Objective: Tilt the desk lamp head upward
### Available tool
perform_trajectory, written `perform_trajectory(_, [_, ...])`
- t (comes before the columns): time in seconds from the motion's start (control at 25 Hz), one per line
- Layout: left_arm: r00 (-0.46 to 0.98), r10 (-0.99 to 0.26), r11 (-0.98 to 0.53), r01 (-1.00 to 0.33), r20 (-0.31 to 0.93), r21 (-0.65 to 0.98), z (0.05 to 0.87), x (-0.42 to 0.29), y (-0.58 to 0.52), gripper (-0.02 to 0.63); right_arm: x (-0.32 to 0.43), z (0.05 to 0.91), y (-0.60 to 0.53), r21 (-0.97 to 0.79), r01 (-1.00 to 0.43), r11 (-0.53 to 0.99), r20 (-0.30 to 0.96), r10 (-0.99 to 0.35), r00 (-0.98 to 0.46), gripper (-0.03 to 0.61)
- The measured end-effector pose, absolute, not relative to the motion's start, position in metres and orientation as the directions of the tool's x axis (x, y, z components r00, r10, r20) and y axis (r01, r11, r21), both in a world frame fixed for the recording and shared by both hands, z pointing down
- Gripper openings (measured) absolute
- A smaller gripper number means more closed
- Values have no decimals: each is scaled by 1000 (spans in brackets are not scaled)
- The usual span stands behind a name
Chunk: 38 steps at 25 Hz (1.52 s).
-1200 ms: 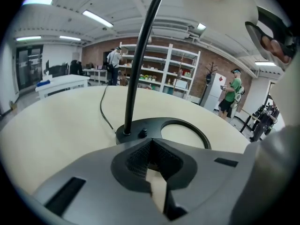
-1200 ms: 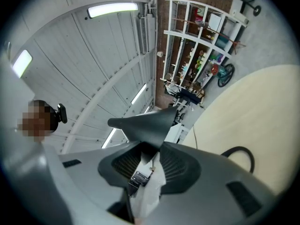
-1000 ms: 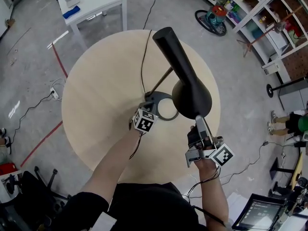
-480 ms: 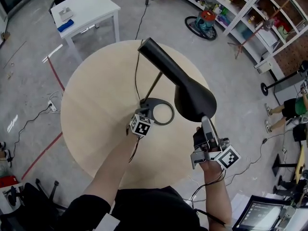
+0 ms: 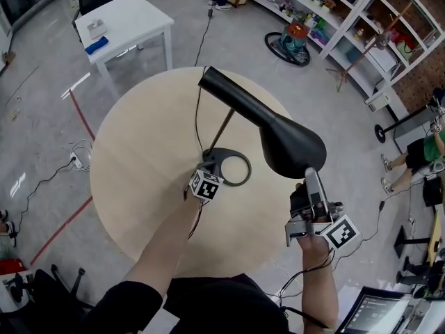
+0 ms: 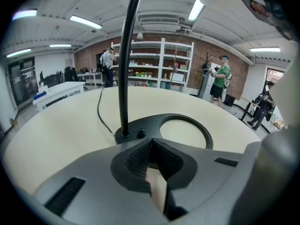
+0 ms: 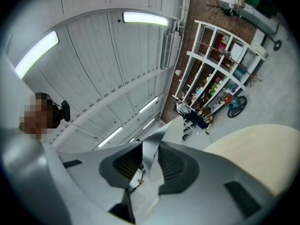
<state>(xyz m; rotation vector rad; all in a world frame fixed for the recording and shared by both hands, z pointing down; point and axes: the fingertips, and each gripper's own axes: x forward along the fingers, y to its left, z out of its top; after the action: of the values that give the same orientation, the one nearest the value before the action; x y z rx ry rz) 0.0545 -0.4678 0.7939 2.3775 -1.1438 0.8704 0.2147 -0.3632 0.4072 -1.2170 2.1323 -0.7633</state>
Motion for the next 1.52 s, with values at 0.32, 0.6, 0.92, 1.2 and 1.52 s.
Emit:
perform_trajectory(0.32, [490, -540, -608, -789, 684, 85, 796, 56, -470, 6, 217, 395, -364, -697, -582, 420, -190, -890, -414, 107])
perform_trajectory(0.6, [572, -552, -574, -788, 607, 220, 751, 40, -470, 8, 215, 398, -363, -707, -576, 412, -190, -894, -406, 107])
perform_trajectory(0.92, [612, -703, -592, -786, 363, 177, 626, 25, -503, 140, 215, 400, -370, -705, -575, 416, -198, -893, -404, 107])
perform_trajectory(1.2, [607, -741, -653, -752, 287, -93, 578, 42, -513, 138, 217, 403, -373, -713, -569, 410, -197, -895, -399, 107])
perform_trajectory(1.52, [605, -735, -652, -754, 307, -76, 584, 46, -521, 49, 218, 392, -378, -707, -571, 418, -216, -895, -389, 107])
